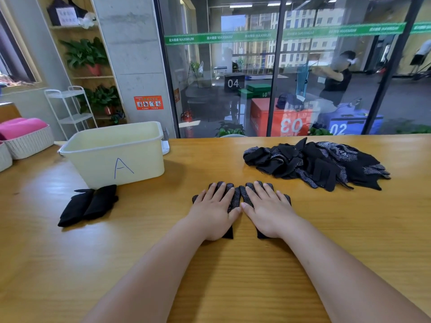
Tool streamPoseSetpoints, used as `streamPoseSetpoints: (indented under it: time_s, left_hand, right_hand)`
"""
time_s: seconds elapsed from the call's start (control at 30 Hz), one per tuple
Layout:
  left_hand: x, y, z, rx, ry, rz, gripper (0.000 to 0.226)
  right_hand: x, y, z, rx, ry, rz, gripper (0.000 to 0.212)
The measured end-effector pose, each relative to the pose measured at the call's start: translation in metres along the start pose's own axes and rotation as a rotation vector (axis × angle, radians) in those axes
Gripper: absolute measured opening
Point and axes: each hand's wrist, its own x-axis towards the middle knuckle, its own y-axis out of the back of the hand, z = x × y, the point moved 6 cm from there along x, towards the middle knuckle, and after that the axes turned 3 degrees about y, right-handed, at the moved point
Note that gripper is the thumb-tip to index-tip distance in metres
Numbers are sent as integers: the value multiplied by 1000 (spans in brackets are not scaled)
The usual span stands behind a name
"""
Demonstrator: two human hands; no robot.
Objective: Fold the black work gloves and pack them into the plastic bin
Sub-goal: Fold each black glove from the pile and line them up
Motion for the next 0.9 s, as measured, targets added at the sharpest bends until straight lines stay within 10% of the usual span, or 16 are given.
streamPoseSetpoints:
  time_s: [0.37,0.67,0.9]
  left_hand:
    - [-42,27,-11,-162,-38,281,60]
    - [-50,6,-14,-123,-54,76,66]
    - [-63,40,-31,-294,-105,481,31]
  right_hand:
    - [-43,20,1,120,113,210,60]
    - [-45,2,-13,91,106,151,62]
    - [-73,30,-3,160,133,412,35]
